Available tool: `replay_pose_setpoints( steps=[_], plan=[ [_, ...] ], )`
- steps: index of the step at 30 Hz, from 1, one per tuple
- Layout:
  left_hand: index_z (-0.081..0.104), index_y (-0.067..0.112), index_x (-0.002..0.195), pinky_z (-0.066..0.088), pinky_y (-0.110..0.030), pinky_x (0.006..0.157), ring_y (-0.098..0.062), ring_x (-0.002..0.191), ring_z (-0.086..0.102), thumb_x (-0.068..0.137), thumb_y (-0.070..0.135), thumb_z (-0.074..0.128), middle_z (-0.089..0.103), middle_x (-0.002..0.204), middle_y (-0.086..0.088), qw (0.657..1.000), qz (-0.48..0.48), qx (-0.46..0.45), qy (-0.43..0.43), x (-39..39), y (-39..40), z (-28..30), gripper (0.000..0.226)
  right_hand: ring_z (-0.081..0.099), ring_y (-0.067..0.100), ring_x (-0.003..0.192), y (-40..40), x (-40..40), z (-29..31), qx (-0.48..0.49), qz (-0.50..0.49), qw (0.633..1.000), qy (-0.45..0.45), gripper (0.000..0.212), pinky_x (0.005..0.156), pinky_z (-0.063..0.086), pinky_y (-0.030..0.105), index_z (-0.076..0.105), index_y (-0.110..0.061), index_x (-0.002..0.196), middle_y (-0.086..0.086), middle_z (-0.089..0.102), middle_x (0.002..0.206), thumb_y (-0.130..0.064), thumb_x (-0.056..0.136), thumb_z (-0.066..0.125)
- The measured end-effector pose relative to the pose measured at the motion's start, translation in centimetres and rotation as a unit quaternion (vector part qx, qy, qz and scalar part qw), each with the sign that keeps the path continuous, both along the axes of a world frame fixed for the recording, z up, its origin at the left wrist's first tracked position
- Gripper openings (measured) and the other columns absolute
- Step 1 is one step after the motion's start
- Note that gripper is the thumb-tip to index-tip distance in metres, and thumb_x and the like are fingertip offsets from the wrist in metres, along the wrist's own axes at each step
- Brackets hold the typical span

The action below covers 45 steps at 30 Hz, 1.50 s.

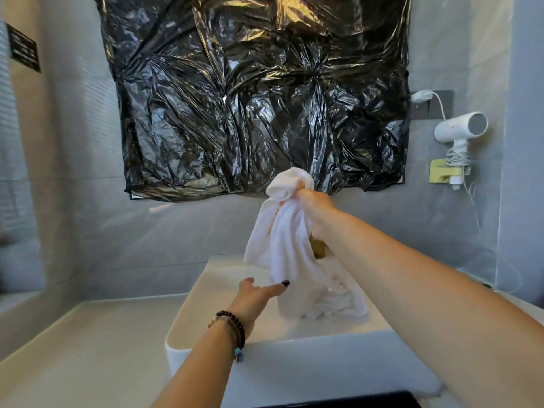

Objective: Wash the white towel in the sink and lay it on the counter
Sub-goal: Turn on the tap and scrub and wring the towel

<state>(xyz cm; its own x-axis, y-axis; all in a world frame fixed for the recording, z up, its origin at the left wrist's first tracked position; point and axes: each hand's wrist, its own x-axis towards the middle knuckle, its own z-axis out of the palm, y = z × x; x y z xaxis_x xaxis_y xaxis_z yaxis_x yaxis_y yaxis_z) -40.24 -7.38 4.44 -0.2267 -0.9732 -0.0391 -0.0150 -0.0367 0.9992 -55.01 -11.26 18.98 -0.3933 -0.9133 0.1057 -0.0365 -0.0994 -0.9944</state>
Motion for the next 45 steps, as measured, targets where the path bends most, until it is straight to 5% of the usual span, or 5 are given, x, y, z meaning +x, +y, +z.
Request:
replay_pose_setpoints(
  steps=[7, 14, 21, 36, 45],
  plan=[
    [0.064, 0.02, 0.109, 0.054, -0.038, 0.085, -0.018, 0.1, 0.066, 0.093, 0.029, 0.063, 0.071, 0.109, -0.003, 0.992, -0.091, -0.049, -0.069, -3.2, -0.4, 0.4, 0.018, 0.057, 0.027, 0.079, 0.8, -3.0, -2.4, -0.031, 0.078, 0.99, -0.113, 0.019, 0.069, 0.049, 0.034, 0.063, -0.016, 0.094, 0.013, 0.059, 0.095, -0.018, 0.076, 0.065],
    [0.07, 0.004, 0.108, 0.057, -0.045, 0.087, -0.032, 0.094, 0.071, 0.087, 0.036, 0.069, 0.075, 0.097, -0.014, 0.999, -0.029, -0.039, 0.02, -2.7, -2.0, 0.9, 0.039, 0.066, 0.03, 0.082, 3.6, -6.8, -9.8, 0.08, 0.086, 0.973, -0.199, 0.033, 0.072, 0.053, 0.034, 0.063, -0.011, 0.103, 0.015, 0.068, 0.095, -0.035, 0.081, 0.065],
    [0.064, 0.002, 0.091, 0.055, -0.027, 0.066, -0.019, 0.065, 0.066, 0.087, 0.004, 0.055, 0.068, 0.074, -0.009, 0.958, -0.118, 0.022, 0.261, -2.7, -2.8, 0.6, 0.01, 0.064, 0.021, 0.099, 3.7, -5.4, -15.5, 0.249, 0.188, 0.949, 0.049, 0.061, 0.093, 0.049, 0.032, 0.069, -0.012, 0.108, 0.006, 0.072, 0.1, -0.06, 0.069, 0.076],
    [0.066, 0.006, 0.103, 0.056, -0.03, 0.081, -0.022, 0.101, 0.069, 0.085, 0.012, 0.072, 0.072, 0.105, -0.01, 0.997, -0.046, -0.06, 0.004, -3.8, -3.9, -1.4, 0.02, 0.066, 0.021, 0.077, 1.3, -5.3, -9.1, -0.048, 0.119, 0.971, -0.2, 0.028, 0.066, 0.055, 0.025, 0.062, 0.012, 0.109, 0.017, 0.066, 0.096, 0.015, 0.081, 0.061],
    [0.055, 0.015, 0.115, 0.055, -0.038, 0.07, -0.025, 0.085, 0.064, 0.103, 0.023, 0.035, 0.068, 0.101, -0.009, 0.995, 0.061, -0.027, 0.08, -3.0, -3.9, -0.5, 0.025, 0.059, 0.031, 0.11, 3.0, -7.4, -11.5, 0.081, 0.076, 0.943, 0.313, 0.034, 0.091, 0.049, 0.039, 0.06, -0.018, 0.127, 0.01, 0.062, 0.118, -0.022, 0.099, 0.042]
  ],
)
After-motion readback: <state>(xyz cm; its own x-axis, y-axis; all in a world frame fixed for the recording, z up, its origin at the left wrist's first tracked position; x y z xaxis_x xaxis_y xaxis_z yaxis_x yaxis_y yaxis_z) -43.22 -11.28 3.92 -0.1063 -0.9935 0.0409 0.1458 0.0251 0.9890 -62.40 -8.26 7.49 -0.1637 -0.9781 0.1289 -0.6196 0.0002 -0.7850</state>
